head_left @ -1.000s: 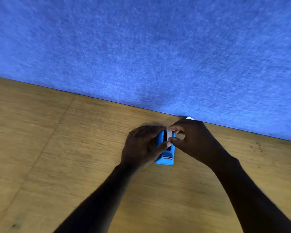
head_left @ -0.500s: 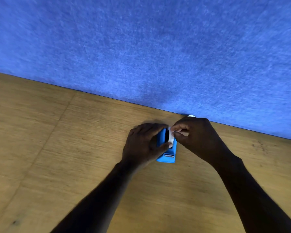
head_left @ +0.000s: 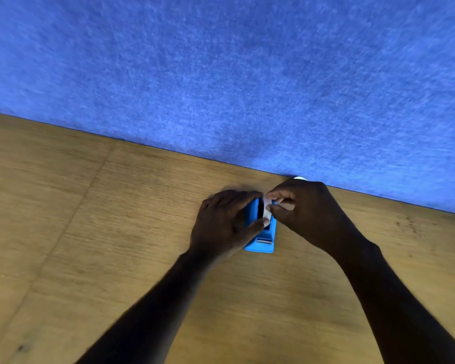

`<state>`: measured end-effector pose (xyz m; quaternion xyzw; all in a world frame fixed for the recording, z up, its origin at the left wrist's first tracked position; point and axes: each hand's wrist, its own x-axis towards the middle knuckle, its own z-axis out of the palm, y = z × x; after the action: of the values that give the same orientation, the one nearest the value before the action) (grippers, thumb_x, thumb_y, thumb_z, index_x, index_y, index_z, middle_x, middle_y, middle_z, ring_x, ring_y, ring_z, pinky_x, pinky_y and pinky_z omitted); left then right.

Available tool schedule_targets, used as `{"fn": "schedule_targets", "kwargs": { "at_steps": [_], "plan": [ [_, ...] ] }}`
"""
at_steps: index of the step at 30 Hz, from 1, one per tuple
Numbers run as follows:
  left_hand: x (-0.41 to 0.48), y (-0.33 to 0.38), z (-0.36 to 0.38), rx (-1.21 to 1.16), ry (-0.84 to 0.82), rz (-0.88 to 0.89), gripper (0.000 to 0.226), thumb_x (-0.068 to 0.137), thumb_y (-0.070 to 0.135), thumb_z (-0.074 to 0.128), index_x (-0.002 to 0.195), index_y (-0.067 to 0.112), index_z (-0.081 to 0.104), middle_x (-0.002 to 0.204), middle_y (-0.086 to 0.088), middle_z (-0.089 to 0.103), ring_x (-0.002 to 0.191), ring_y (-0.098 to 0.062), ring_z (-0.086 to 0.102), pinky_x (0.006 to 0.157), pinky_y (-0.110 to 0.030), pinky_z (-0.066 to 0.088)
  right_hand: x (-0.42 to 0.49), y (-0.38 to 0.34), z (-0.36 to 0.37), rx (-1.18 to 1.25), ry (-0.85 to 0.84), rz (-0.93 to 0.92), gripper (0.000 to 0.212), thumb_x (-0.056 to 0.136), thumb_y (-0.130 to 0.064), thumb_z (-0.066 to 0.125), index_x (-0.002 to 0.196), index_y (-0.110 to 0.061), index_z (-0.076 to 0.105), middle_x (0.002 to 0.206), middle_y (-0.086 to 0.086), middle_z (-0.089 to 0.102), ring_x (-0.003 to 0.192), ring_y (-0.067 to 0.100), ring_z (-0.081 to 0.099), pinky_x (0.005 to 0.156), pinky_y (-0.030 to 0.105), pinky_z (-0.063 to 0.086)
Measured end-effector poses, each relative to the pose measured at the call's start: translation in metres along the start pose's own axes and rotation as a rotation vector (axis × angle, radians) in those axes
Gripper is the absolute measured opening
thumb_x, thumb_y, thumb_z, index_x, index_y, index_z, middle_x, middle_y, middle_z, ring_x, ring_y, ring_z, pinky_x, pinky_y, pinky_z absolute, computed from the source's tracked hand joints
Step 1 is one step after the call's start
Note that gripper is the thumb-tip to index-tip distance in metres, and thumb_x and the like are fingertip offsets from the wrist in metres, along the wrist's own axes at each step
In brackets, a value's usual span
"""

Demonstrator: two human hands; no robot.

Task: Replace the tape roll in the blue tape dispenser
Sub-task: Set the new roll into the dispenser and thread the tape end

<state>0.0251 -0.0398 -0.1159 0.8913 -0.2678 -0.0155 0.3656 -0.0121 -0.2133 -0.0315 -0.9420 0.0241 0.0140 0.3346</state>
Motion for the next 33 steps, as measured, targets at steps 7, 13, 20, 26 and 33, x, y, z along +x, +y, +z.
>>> {"fn": "schedule_targets", "kwargs": {
  "at_steps": [7,13,20,26,33],
  "plan": [
    [-0.0004,0.0003,-0.0027,-0.019,-0.011,0.013,0.055,0.079,0.066,0.055,0.128,0.039,0.055,0.125,0.019,0.063,0.125,-0.007,0.052,0.103,-0.042,0.041,0.0028,0.0015,-0.0018,0.011,0.002,-0.001,0.013,0.084,-0.017,0.071,0.095,-0.015,0.077,0.087,-0.003,0.074,0.08,0.005,0.067,0.074,0.023,0.055],
    [-0.0011,0.0009,-0.0029,-0.027,-0.001,0.02,0.054,0.078,0.064,0.058,0.127,0.041,0.055,0.122,0.02,0.064,0.121,-0.007,0.054,0.103,-0.042,0.042,0.0046,-0.0011,-0.0053,0.022,-0.007,0.012,0.009,0.081,-0.013,0.072,0.089,-0.015,0.078,0.084,-0.005,0.074,0.079,0.006,0.067,0.075,0.028,0.056],
    [-0.0013,-0.0002,-0.0027,-0.03,0.002,0.034,0.054,0.078,0.063,0.061,0.127,0.04,0.054,0.122,0.019,0.064,0.12,-0.009,0.055,0.101,-0.043,0.044,0.0079,-0.003,-0.005,-0.009,-0.015,0.006,0.006,0.083,-0.016,0.07,0.086,-0.017,0.076,0.083,-0.004,0.072,0.078,0.006,0.066,0.075,0.033,0.057],
    [-0.0015,0.0006,-0.0028,-0.027,0.021,0.026,0.052,0.078,0.062,0.062,0.125,0.041,0.053,0.119,0.02,0.064,0.119,-0.008,0.056,0.101,-0.041,0.044,0.008,-0.0046,-0.0045,-0.099,-0.054,-0.064,0.007,0.083,-0.017,0.067,0.083,-0.017,0.074,0.083,-0.004,0.07,0.077,0.01,0.064,0.073,0.04,0.055],
    [-0.0019,0.0013,-0.0027,-0.014,0.022,0.013,0.052,0.079,0.063,0.059,0.125,0.04,0.054,0.121,0.02,0.064,0.121,-0.006,0.053,0.102,-0.038,0.041,0.0035,-0.0023,-0.0009,-0.056,-0.035,-0.05,0.005,0.082,-0.016,0.071,0.086,-0.018,0.072,0.084,-0.008,0.068,0.079,0.005,0.064,0.075,0.034,0.057]
  ]
}}
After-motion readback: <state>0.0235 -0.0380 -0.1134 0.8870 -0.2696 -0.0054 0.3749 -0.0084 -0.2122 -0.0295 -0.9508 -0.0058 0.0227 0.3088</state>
